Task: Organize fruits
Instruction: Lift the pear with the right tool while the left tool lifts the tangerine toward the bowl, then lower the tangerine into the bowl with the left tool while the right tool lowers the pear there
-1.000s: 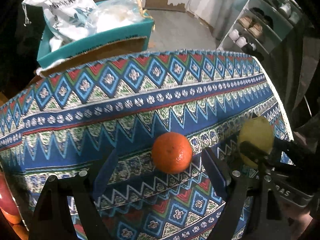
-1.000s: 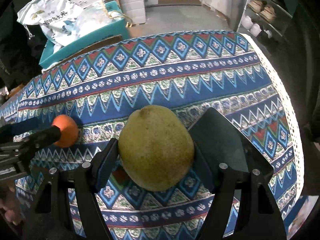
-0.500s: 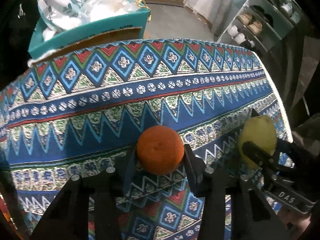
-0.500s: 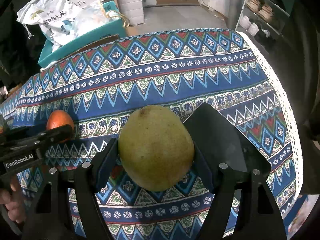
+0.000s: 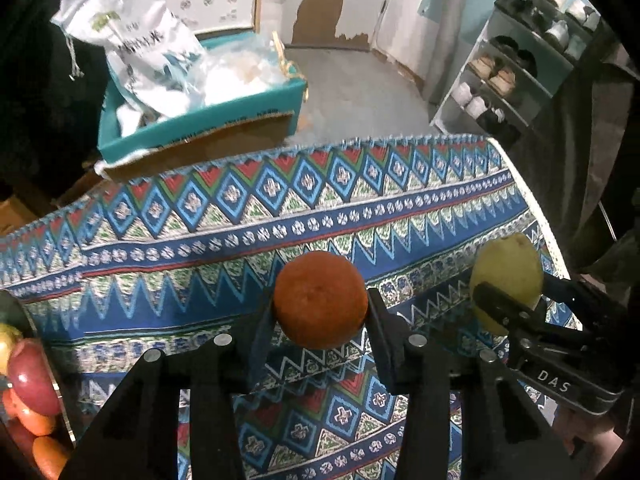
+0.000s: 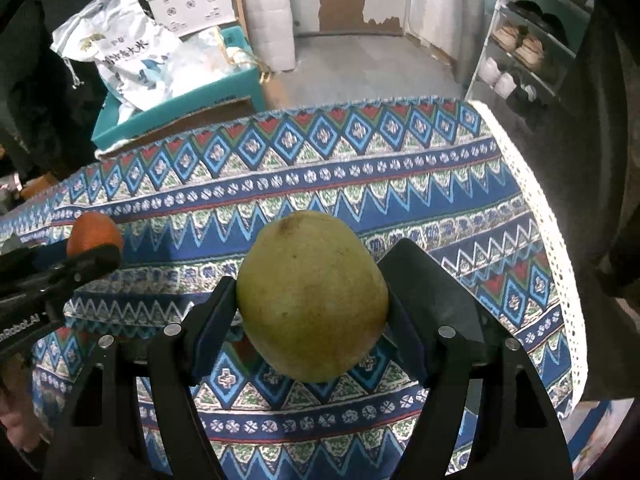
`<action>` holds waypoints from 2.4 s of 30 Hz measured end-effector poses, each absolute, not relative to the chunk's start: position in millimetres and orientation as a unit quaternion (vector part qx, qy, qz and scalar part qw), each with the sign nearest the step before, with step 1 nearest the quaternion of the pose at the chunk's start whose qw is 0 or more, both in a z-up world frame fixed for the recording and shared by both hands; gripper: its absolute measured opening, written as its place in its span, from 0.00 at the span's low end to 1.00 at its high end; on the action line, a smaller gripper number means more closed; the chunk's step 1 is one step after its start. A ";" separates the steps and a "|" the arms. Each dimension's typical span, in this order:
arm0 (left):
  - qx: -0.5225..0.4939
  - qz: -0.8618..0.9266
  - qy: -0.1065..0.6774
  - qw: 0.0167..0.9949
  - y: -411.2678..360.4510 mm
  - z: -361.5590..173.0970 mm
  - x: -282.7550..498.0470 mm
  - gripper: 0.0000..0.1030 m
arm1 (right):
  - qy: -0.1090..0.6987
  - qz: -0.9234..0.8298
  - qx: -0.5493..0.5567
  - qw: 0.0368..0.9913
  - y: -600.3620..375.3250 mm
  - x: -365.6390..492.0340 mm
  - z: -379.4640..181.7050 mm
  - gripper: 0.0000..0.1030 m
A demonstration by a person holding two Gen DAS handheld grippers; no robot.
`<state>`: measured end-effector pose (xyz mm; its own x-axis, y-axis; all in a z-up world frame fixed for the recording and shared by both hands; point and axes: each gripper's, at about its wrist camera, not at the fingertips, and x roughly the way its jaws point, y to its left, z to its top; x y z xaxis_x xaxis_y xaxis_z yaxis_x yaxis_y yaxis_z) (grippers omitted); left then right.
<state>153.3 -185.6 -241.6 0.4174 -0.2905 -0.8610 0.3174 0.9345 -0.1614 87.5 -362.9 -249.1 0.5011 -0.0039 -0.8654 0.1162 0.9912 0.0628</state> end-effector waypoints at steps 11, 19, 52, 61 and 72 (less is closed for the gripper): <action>0.022 -0.180 0.463 0.867 -181.5 -195.2 129.9 0.43 | 0.463 -0.028 0.047 0.885 -353.1 76.9 -208.2 0.72; 0.009 -0.187 0.444 0.876 -171.8 -167.8 113.1 0.43 | 0.437 -0.021 0.047 0.898 -348.7 65.5 -176.8 0.72; -0.021 -0.137 0.385 0.912 -85.4 -103.6 66.6 0.43 | 0.365 0.060 0.020 0.929 -271.7 50.1 -100.9 0.72; -0.040 -0.099 0.385 0.917 -39.0 -105.8 61.1 0.43 | 0.371 0.102 0.015 0.923 -224.9 60.8 -103.8 0.72; -0.066 -0.054 0.385 0.919 17.4 -109.8 53.8 0.43 | 0.376 0.150 -0.003 0.915 -165.7 68.7 -103.0 0.72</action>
